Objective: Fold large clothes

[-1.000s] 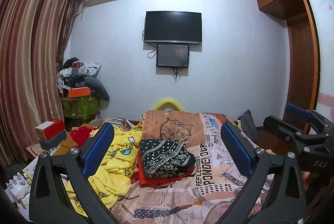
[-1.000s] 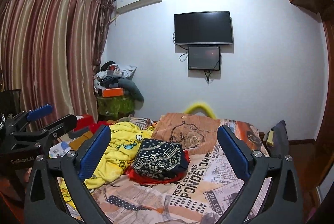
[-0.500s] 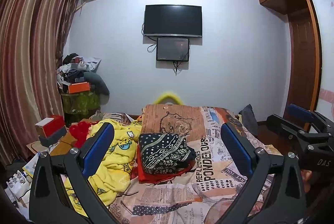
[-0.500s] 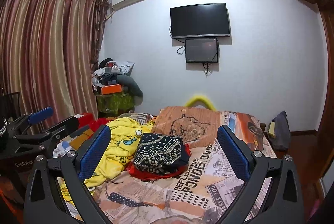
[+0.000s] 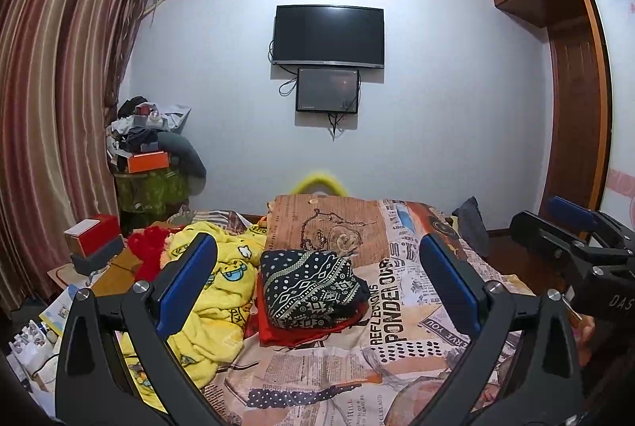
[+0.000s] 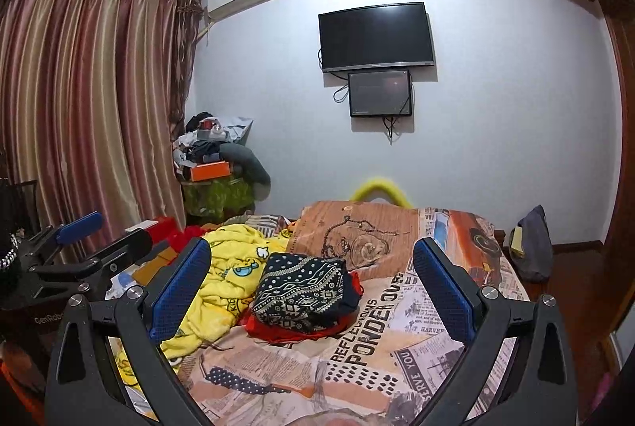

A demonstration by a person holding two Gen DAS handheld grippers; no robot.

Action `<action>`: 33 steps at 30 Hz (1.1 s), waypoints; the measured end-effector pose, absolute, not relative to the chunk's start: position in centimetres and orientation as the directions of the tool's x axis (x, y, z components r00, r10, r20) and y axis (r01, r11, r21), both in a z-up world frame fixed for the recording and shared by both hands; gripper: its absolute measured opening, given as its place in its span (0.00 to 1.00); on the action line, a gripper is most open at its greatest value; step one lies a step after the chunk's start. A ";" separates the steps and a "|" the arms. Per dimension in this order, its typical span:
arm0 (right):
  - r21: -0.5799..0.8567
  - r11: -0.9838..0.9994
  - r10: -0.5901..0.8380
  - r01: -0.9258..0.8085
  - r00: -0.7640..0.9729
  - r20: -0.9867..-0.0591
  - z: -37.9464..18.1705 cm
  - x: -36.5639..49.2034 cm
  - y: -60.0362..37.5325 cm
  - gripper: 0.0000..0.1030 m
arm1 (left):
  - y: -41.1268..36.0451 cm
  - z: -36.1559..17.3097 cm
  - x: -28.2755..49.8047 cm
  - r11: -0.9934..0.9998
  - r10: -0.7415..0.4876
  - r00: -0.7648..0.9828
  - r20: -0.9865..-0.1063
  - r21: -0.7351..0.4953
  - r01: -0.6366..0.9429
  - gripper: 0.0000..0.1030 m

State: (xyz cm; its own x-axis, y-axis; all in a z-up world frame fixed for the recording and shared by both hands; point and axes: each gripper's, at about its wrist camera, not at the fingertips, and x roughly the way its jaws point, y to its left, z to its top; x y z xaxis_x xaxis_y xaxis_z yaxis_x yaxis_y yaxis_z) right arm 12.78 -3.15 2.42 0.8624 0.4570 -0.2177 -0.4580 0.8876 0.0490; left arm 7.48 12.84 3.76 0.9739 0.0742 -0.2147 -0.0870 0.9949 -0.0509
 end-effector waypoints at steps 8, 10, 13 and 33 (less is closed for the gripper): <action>0.051 0.889 0.455 -0.455 0.864 -0.216 2.5 12.7 -3.2 0.98 | 12.8 3.7 7.4 0.994 0.072 0.973 -0.219 -0.068 -0.089 1.00; 0.056 0.888 0.457 -0.456 0.864 -0.214 2.6 12.7 -3.3 0.98 | 13.0 3.7 7.4 0.994 0.066 0.973 -0.222 -0.075 -0.085 1.00; 0.058 0.889 0.455 -0.453 0.865 -0.213 2.5 12.7 -3.5 0.98 | 13.1 3.6 7.4 0.993 0.063 0.973 -0.224 -0.085 -0.084 1.00; 0.056 0.888 0.458 -0.457 0.864 -0.211 2.8 12.6 -3.4 0.98 | 13.2 3.1 7.0 0.992 0.026 0.971 -0.239 -0.117 -0.055 1.00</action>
